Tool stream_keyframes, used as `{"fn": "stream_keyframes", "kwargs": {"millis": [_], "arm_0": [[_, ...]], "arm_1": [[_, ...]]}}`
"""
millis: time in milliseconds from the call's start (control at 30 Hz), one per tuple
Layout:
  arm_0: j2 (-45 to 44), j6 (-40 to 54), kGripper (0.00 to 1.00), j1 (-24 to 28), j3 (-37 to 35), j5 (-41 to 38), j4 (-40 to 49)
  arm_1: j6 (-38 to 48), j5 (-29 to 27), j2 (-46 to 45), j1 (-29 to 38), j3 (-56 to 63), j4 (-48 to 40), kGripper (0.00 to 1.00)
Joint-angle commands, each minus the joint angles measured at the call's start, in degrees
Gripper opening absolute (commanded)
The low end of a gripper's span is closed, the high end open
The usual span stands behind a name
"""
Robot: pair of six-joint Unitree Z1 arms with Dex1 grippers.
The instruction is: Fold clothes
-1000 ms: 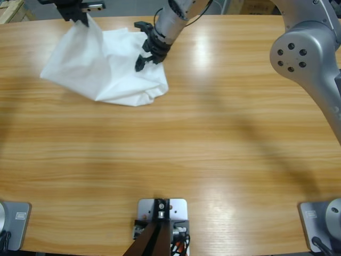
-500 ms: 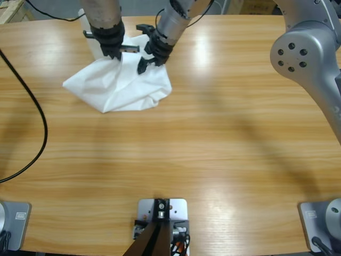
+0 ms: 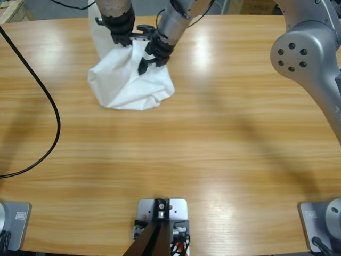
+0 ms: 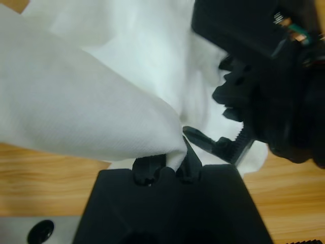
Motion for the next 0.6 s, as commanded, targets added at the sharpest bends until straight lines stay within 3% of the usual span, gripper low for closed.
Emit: {"fn": "stream_keyframes", "kwargs": {"millis": [33,467,567,600], "arm_0": [[5.7,2.0,0.000,-0.8,-1.1,-0.6,8.6],[8.8,4.2,0.000,-1.7,-0.6,-0.7,8.7],[9.3,5.0,0.000,-1.1,-0.7,-4.5,8.7],[9.5,5.0,0.313,-0.5,-0.6,-7.1,8.7]], "arm_1": [[0.2,0.9,5.6,1.2,-31.7,1.6,0.918],[0.7,1.6,5.7,2.3,-31.6,1.5,0.918],[0.7,1.6,5.8,2.3,-31.6,1.7,0.918],[0.7,1.6,5.8,2.3,-31.6,1.8,0.918]]}}
